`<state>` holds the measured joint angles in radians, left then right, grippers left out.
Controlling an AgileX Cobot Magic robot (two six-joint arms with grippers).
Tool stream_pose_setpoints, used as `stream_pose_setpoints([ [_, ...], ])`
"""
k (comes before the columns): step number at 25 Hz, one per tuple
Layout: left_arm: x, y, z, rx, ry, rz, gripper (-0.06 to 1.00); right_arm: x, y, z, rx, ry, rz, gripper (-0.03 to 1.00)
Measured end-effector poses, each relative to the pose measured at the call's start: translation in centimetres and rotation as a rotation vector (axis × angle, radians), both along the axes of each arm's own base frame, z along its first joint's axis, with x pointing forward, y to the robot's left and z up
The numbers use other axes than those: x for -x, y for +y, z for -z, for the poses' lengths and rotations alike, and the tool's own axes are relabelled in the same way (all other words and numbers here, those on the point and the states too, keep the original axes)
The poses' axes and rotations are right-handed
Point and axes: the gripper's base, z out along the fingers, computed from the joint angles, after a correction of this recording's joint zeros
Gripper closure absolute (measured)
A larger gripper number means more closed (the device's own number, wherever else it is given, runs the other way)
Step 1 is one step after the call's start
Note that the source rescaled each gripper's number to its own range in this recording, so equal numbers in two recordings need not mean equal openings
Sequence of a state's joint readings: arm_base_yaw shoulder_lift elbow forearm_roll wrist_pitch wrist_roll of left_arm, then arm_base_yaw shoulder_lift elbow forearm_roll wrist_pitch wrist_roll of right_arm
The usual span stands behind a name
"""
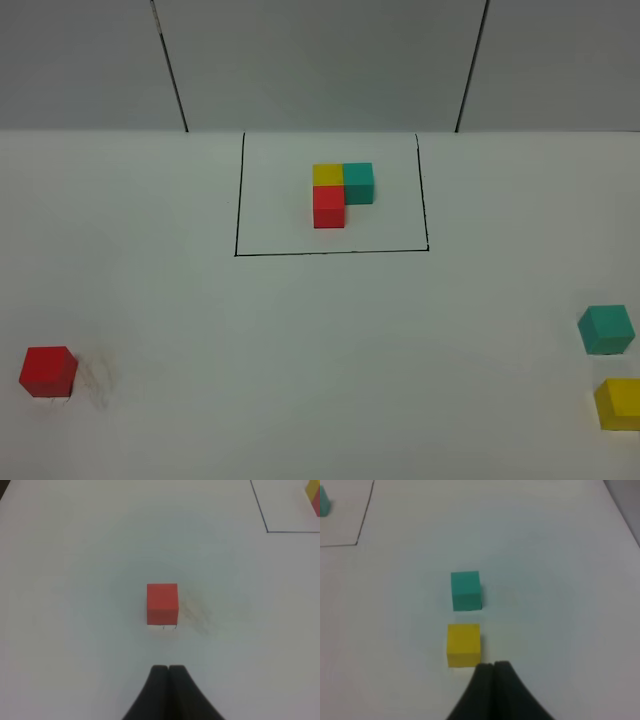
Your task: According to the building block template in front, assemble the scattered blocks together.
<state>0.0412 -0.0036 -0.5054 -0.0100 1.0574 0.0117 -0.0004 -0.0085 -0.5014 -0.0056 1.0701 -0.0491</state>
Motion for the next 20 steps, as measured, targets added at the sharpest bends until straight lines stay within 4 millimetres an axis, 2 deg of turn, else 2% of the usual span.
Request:
stream_pose_setpoints([
  [20,0.00,0.00,0.00,-0.001,0.000,0.000,0.94,0.00,0.00,0.00,0.000,0.000,0.000,0.97],
])
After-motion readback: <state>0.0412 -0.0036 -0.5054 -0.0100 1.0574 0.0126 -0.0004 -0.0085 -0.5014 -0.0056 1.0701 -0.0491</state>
